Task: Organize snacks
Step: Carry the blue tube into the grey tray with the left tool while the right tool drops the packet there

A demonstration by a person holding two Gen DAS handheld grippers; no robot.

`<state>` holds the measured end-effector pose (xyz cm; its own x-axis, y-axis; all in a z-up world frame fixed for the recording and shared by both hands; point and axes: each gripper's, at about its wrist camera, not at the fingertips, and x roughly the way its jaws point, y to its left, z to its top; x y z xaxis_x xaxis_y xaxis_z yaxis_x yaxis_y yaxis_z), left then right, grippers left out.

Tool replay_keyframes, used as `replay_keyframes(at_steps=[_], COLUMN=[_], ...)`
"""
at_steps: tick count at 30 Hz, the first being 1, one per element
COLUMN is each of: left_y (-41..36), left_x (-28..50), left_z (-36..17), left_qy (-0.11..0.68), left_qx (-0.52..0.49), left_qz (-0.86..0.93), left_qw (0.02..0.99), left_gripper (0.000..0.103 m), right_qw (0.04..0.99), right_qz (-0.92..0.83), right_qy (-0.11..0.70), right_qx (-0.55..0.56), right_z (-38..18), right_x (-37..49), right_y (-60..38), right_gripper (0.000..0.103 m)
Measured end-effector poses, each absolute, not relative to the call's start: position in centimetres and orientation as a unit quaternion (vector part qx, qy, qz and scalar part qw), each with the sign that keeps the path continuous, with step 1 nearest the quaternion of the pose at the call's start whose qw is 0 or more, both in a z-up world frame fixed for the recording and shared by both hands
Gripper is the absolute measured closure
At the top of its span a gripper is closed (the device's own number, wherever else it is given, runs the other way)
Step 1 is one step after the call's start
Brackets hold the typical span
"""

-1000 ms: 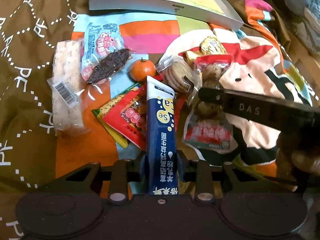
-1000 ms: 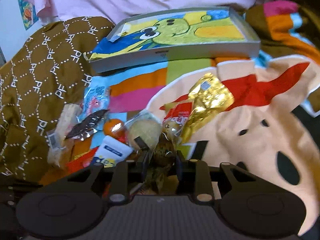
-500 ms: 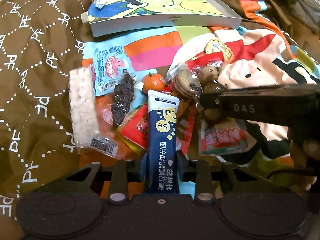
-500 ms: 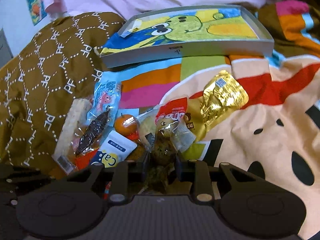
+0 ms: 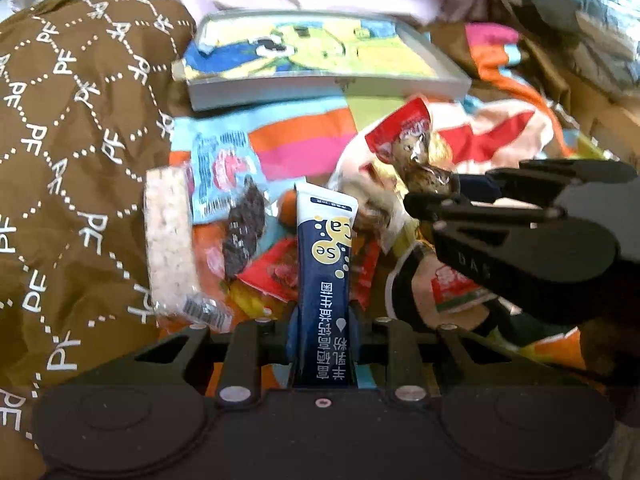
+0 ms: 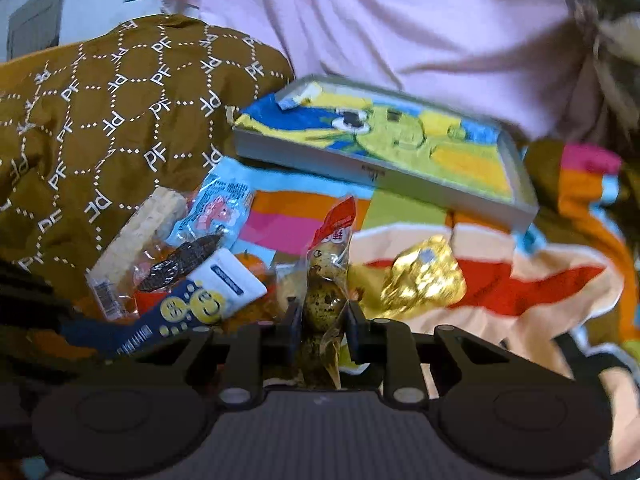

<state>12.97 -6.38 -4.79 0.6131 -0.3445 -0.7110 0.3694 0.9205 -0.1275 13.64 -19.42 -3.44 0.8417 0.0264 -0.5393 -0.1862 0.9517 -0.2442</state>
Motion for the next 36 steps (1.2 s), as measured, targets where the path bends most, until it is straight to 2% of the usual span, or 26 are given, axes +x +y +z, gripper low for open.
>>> replay_keyframes(at_steps=[9,16,29,36], left_y=[-5.6,-5.6,-10.1,-13.3], left_x=[13.5,17.1,26.7,33.3], left_z=[-3.0,-0.7,3.4,4.4], left_qy=[0.346,0.318,0.247,0.229], left_qx=[-0.02,-0.037,-0.084,-0.089], left_qz=[-0.187,-0.162,-0.125,-0.116], left_qw=[0.919,0.933,0.957,0.962], left_gripper=[0.077,0.077,0.077,0.077], right_qw=[0.961,0.973,0.997,0.999], right_qz=[0.024,0.0,0.022,0.032], right_qy=[0.195,0.119,0.011,0.01], right_qx=[-0.193,-0.198,-0.075,0.034], right_z=[-2.5,-1.2,1.8,2.7], right_x=[12.6,13.6,19.6,25.4], right_y=[-19.1,-19.7,-25.5,-30.2], right_gripper=[0.078,0.078,0.077,0.077])
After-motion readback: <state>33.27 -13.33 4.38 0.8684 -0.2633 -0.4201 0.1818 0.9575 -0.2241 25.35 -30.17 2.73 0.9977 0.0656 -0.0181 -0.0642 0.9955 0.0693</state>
